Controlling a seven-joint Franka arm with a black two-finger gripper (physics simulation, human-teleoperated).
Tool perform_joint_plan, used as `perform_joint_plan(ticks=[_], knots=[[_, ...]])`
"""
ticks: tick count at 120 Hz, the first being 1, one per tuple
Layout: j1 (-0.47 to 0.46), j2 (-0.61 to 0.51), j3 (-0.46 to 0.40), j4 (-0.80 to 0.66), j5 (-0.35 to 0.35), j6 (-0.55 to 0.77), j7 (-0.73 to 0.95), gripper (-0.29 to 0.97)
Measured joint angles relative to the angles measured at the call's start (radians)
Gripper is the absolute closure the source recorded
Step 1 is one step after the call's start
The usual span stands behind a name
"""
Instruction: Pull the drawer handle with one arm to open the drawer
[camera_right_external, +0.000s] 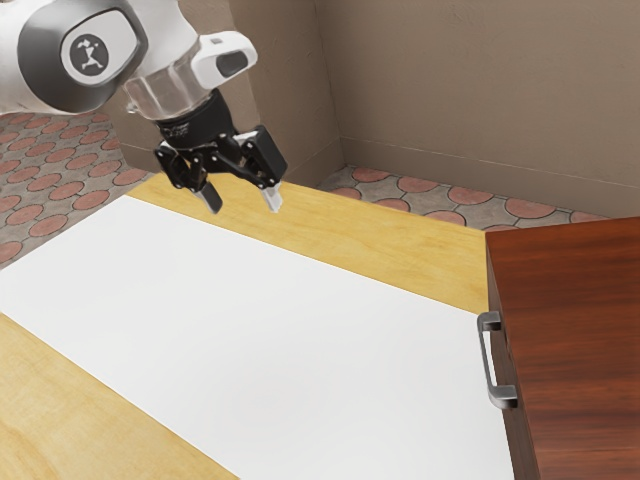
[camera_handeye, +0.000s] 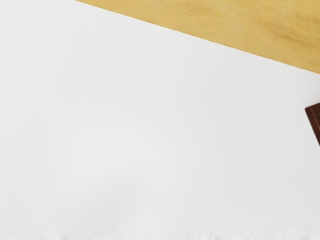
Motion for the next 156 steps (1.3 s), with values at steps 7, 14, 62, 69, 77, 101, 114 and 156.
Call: perform_joint_plan(ticks=[7, 14, 62, 69, 77, 101, 114, 156], knots=[[-0.006, 0.010, 0.001, 0.005, 0.009, -0.017, 0.022, 0.03], [-0.004, 0.013, -0.004, 0.013, 0.017, -0.029, 0.041, 0.03], [0.042, 0.121, -0.053, -0.020, -0.268, -0.027, 0.053, 0.03], [0.027, 0.125, -0.071, -0.026, -0.309, -0.018, 0.047, 0.03], [0.000, 0.127, -0.088, -0.037, -0.346, -0.004, 0.041, 0.04], [-0.022, 0.136, -0.103, -0.097, -0.437, 0.051, 0.023, 0.05], [-0.004, 0.136, -0.134, -0.109, -0.456, 0.087, 0.010, 0.05], [-0.067, 0.123, -0.164, -0.173, -0.500, 0.193, -0.042, 0.05]])
